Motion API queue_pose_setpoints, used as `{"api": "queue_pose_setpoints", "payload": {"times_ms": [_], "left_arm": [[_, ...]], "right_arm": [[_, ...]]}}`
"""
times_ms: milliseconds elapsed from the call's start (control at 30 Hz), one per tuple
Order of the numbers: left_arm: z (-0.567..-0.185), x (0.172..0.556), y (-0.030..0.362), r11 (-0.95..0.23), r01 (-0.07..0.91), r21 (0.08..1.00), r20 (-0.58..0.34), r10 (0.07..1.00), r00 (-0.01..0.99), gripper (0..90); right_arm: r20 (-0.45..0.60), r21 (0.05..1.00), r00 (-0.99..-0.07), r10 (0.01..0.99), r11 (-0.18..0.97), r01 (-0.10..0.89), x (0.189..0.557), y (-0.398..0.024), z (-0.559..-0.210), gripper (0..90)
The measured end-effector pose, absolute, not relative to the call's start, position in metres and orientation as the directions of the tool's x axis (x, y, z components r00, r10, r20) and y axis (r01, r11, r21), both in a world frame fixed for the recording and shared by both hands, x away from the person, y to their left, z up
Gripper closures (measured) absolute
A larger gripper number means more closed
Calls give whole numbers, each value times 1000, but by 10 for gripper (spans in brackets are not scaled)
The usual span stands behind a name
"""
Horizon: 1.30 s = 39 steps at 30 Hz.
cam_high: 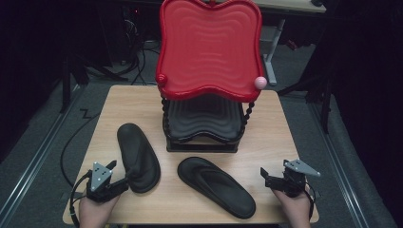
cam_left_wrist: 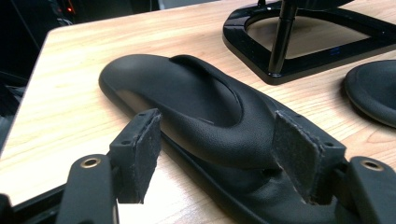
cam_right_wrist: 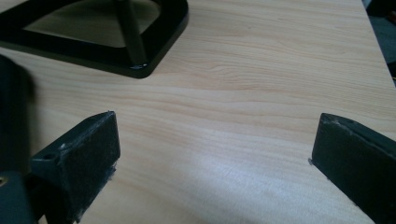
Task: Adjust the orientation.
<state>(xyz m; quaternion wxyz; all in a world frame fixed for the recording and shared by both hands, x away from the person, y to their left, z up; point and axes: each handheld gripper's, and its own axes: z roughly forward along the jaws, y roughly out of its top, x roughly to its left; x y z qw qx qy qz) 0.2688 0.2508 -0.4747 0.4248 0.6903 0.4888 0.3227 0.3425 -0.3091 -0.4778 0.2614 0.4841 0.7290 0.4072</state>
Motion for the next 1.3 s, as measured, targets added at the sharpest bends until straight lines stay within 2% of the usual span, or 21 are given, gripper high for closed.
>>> {"api": "queue_pose_setpoints", "payload": {"times_ms": [200, 733, 900, 967, 1000, 1067, 1133, 1233, 1300], "left_arm": [[-475, 279, 245, -186, 413, 891, 36, 938, 344, 331], [-475, 287, 244, -184, 406, 895, 28, 932, 361, 361], [-478, 289, 245, -187, 413, 891, 31, 934, 356, 367], [-475, 287, 250, -177, 406, 896, 42, 947, 319, 377], [-473, 285, 256, -143, 392, 909, 24, 956, 291, 409], [-470, 283, 267, -97, 396, 913, -5, 969, 249, 532], [-475, 284, 270, -150, 454, 878, 32, 966, 257, 692], [-487, 278, 264, -193, 518, 833, 37, 954, 296, 747], [-486, 274, 261, -156, 519, 840, -8, 954, 300, 757]], "right_arm": [[31, 852, -412, 911, 191, 488, 333, -319, -478, 46], [60, 834, -393, 918, 170, 525, 329, -328, -486, 60], [58, 832, -409, 911, 182, 524, 329, -322, -486, 62], [55, 832, -410, 910, 185, 523, 328, -321, -486, 70], [57, 831, -410, 910, 184, 524, 328, -321, -487, 72], [61, 831, -407, 911, 180, 526, 328, -322, -487, 79], [71, 831, -401, 913, 168, 530, 327, -324, -487, 89], [81, 830, -394, 916, 157, 536, 327, -325, -488, 102], [85, 829, -393, 916, 154, 538, 327, -326, -488, 108]]}}
